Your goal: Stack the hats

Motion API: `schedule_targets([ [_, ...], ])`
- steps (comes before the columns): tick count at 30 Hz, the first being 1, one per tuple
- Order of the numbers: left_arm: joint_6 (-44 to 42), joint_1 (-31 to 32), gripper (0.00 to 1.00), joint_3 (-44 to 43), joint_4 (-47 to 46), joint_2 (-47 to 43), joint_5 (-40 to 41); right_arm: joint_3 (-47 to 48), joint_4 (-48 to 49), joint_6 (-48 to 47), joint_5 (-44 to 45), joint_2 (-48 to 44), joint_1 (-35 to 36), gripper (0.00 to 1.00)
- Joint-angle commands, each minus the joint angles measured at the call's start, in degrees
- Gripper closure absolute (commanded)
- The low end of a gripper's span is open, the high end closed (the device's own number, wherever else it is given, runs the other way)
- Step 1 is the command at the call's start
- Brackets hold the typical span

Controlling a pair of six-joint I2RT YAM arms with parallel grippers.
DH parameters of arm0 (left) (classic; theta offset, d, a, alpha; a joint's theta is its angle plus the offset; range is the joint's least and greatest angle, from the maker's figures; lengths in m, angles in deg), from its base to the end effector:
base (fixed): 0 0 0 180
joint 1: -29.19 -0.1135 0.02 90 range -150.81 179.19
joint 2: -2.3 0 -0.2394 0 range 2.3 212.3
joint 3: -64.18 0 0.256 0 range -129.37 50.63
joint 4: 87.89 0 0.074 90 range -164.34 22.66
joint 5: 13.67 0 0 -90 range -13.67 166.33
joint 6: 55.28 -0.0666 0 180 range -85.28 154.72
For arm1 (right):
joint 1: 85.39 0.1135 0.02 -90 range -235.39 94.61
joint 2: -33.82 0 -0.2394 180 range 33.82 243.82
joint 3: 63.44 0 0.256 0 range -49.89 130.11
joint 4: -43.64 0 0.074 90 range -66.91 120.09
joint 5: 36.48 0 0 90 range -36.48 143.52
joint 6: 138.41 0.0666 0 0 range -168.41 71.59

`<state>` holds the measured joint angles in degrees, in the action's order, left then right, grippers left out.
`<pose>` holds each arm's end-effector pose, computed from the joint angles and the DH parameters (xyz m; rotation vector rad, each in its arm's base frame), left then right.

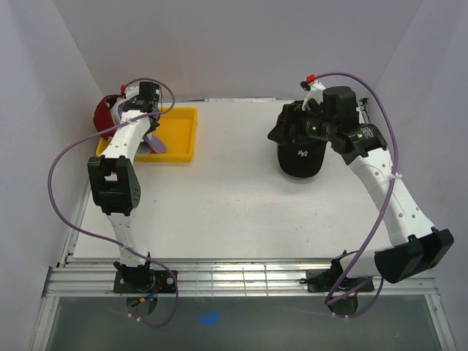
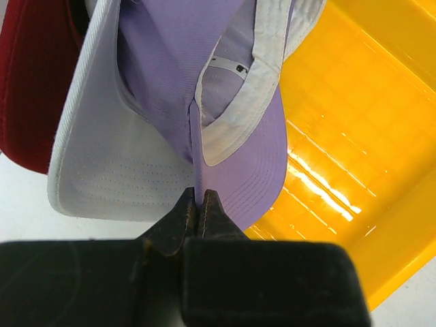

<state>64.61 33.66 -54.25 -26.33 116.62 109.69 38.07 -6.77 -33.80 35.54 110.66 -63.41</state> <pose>0.4452 0.0019 0.2407 -0.7316 2.2911 0.4792 0.2908 0.1395 0.3938 -0.3369 2.0440 0.7161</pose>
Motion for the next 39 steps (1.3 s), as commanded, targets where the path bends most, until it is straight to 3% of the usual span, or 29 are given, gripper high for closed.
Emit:
schedule_targets([
  [1,-2.12,0.01,1.00,-3.48,1.03,-4.37,-2.69,1.86,3.90,-1.60,-0.57,1.29,1.75,0.18],
  [7,-2.73,0.10,1.00,-5.59,3.14,-7.53,-5.67,4.23,6.71,-2.22,3.73,4.28,7.98,0.19],
  [30,0.26,0.19,1.00,-8.24,10.44,-16.23,-19.65,-0.16,34.56,-3.01,22.01,13.16,28.38,0.25],
  [39,3.51,0.54,1.00,-0.16,10.35,-24.31,-25.98,10.90,36.16,-12.05,35.53,26.67,40.59,0.29],
])
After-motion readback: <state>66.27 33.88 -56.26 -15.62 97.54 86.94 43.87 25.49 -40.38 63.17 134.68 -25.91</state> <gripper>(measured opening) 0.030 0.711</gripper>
